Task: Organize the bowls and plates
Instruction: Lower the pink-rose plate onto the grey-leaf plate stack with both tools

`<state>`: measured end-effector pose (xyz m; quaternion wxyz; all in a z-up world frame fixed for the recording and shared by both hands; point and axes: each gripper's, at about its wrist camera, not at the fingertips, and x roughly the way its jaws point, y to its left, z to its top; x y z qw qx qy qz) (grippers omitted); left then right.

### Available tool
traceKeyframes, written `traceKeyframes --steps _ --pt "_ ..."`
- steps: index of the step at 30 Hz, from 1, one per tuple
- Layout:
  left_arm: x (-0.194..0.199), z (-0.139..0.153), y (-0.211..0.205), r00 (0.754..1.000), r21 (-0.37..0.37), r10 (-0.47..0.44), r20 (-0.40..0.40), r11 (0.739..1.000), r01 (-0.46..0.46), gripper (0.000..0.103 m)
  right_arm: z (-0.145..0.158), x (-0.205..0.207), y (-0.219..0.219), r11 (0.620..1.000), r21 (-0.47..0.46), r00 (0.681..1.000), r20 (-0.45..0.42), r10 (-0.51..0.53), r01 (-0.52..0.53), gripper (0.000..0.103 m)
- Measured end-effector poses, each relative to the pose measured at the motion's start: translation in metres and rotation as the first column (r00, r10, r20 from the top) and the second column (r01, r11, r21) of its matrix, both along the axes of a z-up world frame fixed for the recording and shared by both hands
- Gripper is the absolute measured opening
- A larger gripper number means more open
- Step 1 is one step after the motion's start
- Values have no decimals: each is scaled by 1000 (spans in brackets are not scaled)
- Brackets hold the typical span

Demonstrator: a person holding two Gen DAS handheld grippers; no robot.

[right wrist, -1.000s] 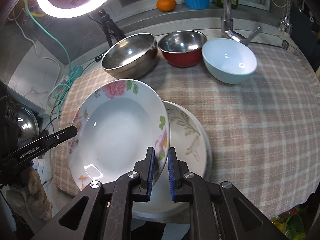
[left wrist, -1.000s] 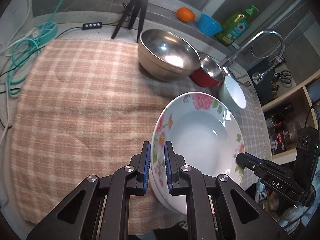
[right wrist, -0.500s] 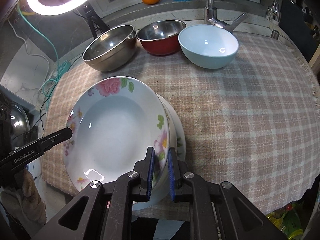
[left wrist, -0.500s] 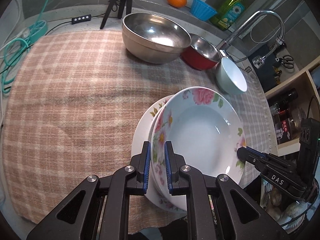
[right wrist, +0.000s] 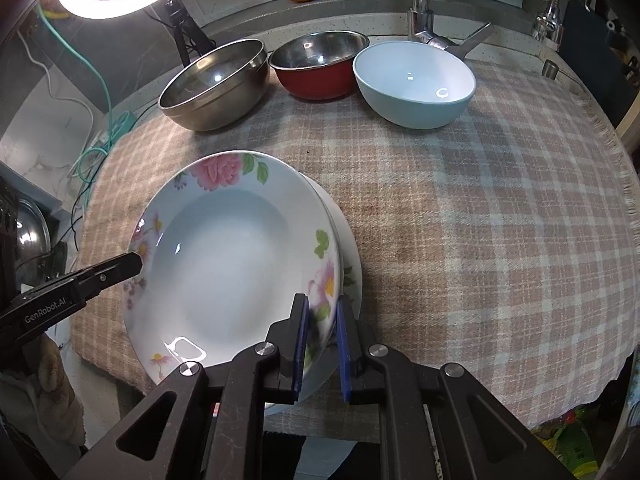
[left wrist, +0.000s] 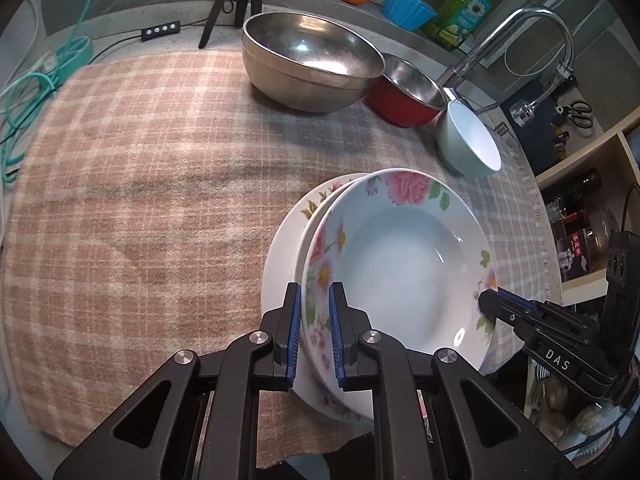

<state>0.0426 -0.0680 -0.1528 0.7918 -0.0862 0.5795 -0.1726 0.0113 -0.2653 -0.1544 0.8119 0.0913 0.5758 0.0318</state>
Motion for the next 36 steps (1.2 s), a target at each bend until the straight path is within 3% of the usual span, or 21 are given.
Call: traceKeyframes --steps 12,31,36 --pt "-2 0 2 1000 12 -2 6 1000 2 12 -1 0 17 990 -122 997 -1 73 -73 14" --pt "-1 0 2 1000 25 -13 9 1000 13 12 -1 3 19 989 -120 996 -11 86 -86 17" --pt "0 6 6 1000 6 -9 20 1000 9 12 0 3 13 995 -78 998 -19 66 -68 17"
